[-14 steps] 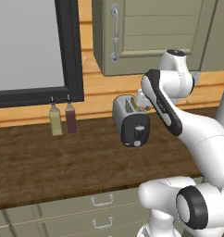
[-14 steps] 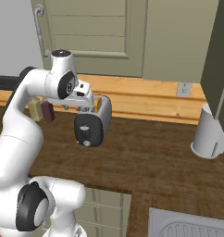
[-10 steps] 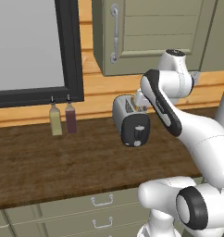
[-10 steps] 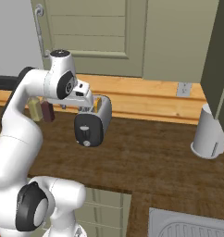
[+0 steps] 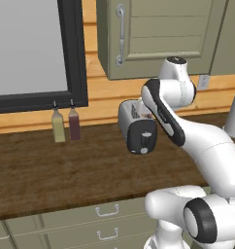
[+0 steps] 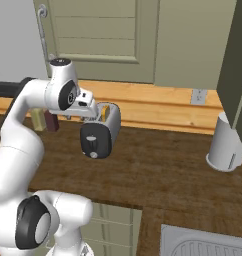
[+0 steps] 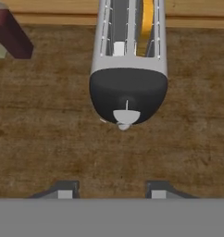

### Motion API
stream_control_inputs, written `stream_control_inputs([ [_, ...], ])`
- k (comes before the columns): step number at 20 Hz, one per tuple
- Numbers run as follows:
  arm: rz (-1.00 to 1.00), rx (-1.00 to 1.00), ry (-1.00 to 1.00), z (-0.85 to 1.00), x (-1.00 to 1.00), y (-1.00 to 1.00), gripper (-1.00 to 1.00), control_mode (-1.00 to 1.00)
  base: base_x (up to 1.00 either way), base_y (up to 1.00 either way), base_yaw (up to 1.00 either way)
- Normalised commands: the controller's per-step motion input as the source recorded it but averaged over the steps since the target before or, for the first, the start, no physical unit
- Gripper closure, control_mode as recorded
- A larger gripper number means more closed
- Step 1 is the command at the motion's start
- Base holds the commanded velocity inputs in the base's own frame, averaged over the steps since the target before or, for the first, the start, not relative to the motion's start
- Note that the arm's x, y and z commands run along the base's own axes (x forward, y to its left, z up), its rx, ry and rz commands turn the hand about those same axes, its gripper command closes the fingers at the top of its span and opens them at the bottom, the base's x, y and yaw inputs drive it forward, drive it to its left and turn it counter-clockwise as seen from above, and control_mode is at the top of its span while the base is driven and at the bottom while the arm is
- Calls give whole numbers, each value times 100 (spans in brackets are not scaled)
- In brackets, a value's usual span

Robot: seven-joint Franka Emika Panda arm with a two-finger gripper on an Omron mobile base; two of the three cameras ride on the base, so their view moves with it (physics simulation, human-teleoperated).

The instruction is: Start the toaster. Once the lever pops up, take the bread to the plate on the dining counter.

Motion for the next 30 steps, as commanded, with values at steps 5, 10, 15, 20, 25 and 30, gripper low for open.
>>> stream_control_inputs([
  [5,0,-1,0,-22,15,0,100,-100,0,0,0],
  [10,0,-1,0,-26,14,0,100,-100,0,0,0],
  [15,0,0,0,-28,13,-6,100,-100,0,0,0],
  [20,0,0,0,-28,12,-10,100,-100,0,0,0],
  [25,0,0,0,-30,15,-11,100,-100,0,0,0],
  [30,0,0,0,-27,21,-4,100,-100,0,0,0],
])
